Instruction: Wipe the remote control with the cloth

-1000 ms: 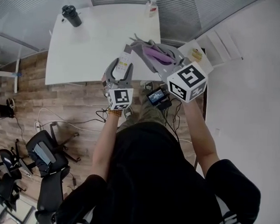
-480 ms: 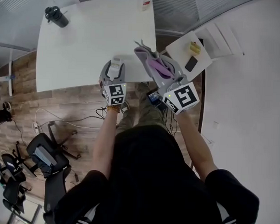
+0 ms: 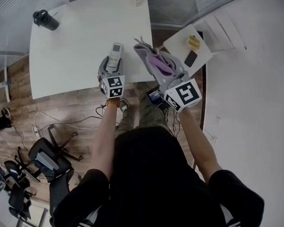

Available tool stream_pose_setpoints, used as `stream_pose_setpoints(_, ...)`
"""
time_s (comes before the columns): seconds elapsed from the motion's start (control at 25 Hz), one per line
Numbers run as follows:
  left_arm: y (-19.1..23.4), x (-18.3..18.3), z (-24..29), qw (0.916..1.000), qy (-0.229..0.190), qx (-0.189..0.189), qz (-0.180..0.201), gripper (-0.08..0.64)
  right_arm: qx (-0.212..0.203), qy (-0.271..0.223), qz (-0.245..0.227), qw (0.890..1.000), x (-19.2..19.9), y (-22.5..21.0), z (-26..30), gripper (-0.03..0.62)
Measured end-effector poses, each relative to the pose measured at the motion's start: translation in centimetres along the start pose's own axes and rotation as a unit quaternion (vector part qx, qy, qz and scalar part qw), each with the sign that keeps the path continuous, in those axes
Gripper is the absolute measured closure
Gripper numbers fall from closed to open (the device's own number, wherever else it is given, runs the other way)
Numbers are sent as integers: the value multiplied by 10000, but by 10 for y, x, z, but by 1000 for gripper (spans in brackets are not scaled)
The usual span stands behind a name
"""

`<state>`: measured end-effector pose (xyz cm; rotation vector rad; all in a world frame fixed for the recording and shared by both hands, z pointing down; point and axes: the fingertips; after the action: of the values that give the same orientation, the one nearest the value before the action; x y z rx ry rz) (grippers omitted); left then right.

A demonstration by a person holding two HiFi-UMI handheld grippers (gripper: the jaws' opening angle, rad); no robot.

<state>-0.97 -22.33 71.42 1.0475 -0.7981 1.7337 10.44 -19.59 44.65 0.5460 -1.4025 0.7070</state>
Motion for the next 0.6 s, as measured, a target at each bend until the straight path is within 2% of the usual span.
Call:
stream_pose_setpoints(0.16,-6,12,8,9994,227,254,-91,304,-35,-27,-66,10000,-4,1,0,522)
stream_pose_setpoints(0.28,-10,11,9,9985,174,506,-124,299,-58,-19,-18,10000,-1,-1,0,522)
stream_pose_setpoints(0.44,-9,0,-1,9973,-58,723,-72,253,5,-23,-56,10000,-1,0,-1,522)
stream_pose_setpoints(0.52,-2,-13,-13,9977,-290,608,30,253,59,-92,-140,9998,-3,1,-3,522)
stream_pose_setpoints(0.6,3,-37,-31,9964,-720,405,211,255,111,-180,-295,9993,-7,4,-8,522)
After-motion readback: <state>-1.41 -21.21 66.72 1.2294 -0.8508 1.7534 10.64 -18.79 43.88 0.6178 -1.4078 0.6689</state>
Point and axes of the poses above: the fingertips, and each gripper's own axes: z forward along the fingers, y to its left, x out of its underside, and after that the axes turned 5 degrees about -y, right-handed
